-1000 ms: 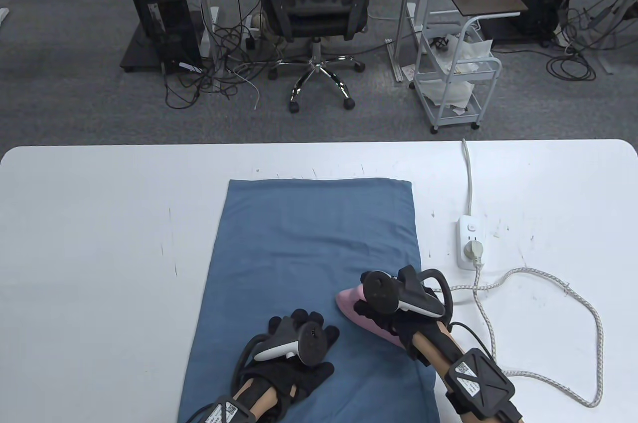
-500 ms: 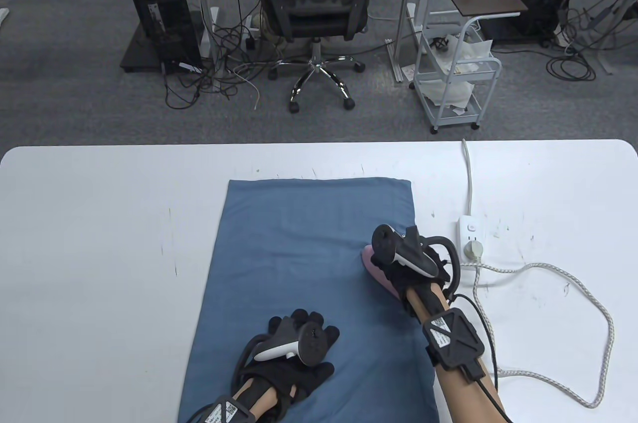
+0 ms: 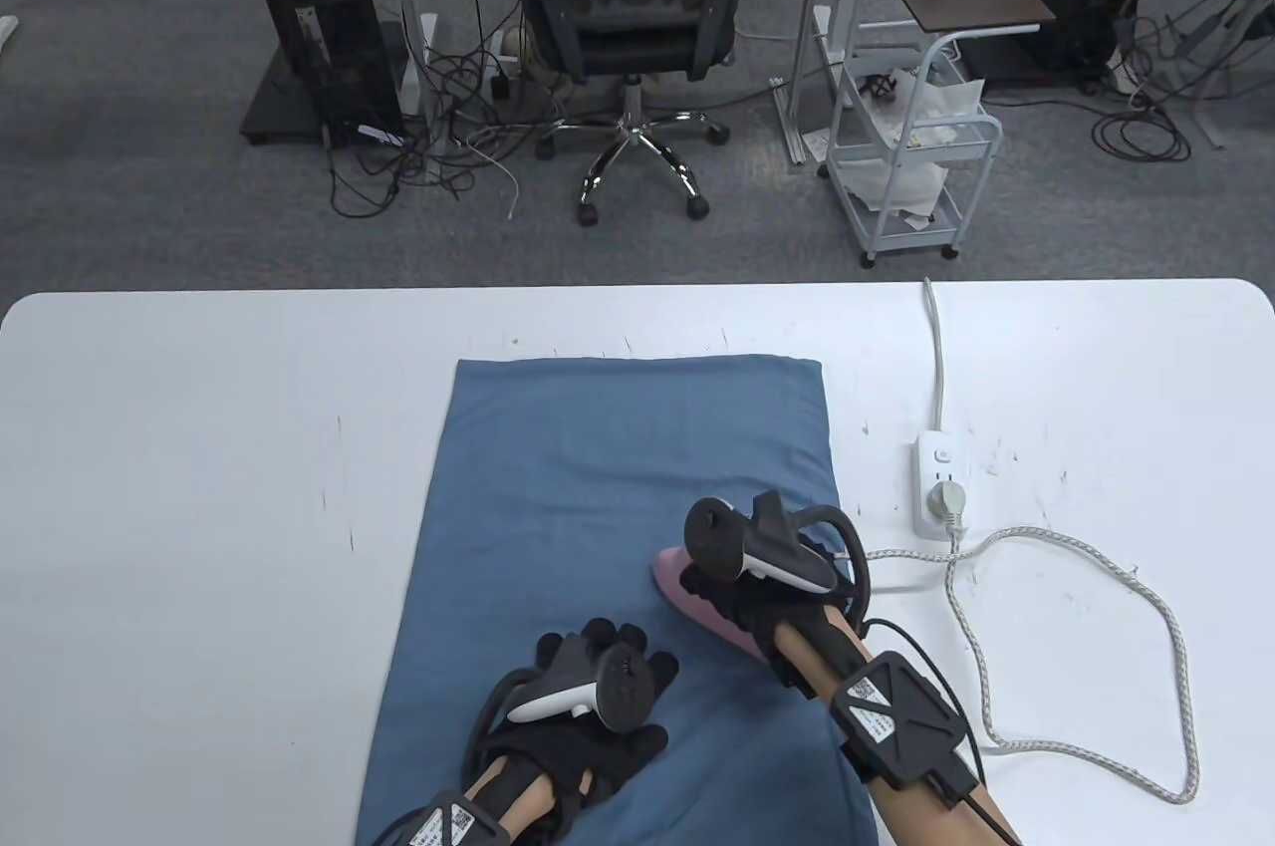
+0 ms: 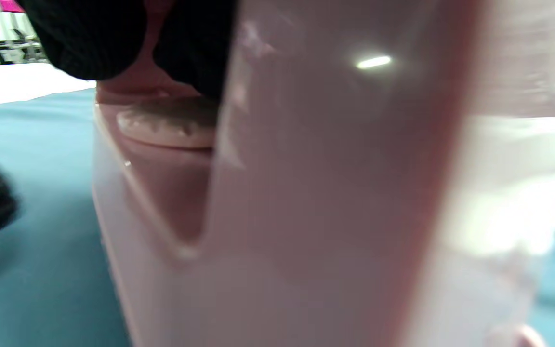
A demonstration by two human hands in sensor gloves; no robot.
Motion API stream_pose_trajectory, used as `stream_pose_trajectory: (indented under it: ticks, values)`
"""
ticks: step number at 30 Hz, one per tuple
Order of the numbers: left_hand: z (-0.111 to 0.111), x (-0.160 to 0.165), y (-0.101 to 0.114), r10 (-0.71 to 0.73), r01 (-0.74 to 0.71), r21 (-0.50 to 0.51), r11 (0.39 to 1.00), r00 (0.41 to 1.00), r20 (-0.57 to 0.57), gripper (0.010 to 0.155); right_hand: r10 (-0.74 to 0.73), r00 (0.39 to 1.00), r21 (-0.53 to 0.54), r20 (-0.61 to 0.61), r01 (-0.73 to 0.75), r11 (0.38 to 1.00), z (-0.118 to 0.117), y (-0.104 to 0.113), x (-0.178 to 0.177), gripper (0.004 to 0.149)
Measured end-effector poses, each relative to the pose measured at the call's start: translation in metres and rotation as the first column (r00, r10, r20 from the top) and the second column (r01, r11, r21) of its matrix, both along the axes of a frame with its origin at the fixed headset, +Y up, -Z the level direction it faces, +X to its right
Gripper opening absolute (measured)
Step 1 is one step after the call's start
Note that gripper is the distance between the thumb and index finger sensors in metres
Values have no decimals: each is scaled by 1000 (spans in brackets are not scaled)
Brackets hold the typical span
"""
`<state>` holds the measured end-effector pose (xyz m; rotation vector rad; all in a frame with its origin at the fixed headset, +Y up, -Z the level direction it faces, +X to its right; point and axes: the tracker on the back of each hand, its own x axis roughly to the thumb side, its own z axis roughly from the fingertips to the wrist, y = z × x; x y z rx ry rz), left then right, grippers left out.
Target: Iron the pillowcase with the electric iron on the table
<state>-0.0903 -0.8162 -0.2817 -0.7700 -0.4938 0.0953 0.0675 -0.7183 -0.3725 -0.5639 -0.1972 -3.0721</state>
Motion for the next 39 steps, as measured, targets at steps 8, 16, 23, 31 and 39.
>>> stream_pose_trajectory:
  ticks: [8,16,23,31,39]
  values:
    - [0,0,0,1,-1,-1,1000,1000,1,73,24,992,85,125,-34,996,-46,-5,-1,62]
    - [0,0,0,0,0,-2,1000,1000,1,73,-30,947,47,320,16,999,-101,-5,15,61]
    - [0,0,-1,-2,2,-1,1000,1000,1,73,-135,982,39,131,131,991,-61,5,3,61]
    - [0,0,0,-2,2,0,1000,1000,1,73,-22,995,19,-102,24,1000,-7,2,-29,62]
    - [0,0,-1,0,0,-3,1000,1000,2,73,15,999,94,46,-19,995,-61,-5,-42,63]
